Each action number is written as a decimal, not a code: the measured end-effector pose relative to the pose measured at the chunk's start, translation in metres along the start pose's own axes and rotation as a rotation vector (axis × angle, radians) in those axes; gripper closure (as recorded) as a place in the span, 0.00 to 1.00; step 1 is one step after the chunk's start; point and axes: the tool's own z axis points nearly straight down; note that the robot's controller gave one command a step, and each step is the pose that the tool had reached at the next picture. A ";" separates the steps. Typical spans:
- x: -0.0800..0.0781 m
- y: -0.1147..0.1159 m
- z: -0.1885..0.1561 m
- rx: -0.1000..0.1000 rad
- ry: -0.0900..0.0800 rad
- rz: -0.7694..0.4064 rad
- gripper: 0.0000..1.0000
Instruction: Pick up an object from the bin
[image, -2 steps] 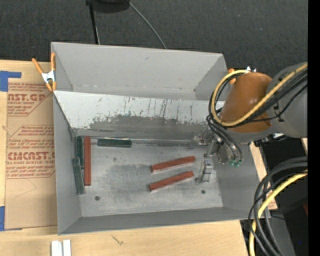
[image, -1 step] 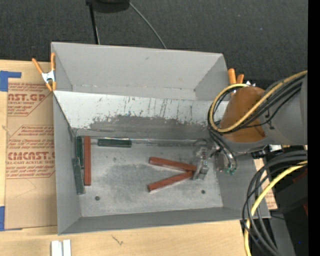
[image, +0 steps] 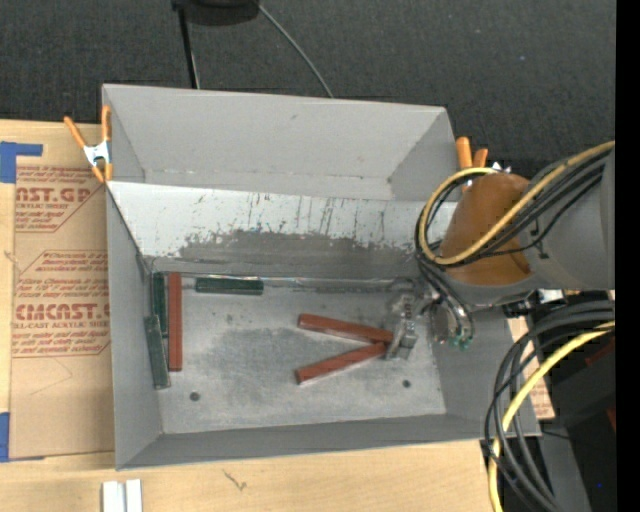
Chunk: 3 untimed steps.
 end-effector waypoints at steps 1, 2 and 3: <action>0.005 0.010 -0.001 0.002 -0.001 -0.041 1.00; -0.012 0.049 -0.001 0.000 -0.001 -0.298 1.00; 0.006 0.076 -0.005 -0.002 -0.001 -0.216 1.00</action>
Offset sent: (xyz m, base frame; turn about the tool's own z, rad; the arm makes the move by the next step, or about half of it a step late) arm 0.0302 0.0567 0.0005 -0.3247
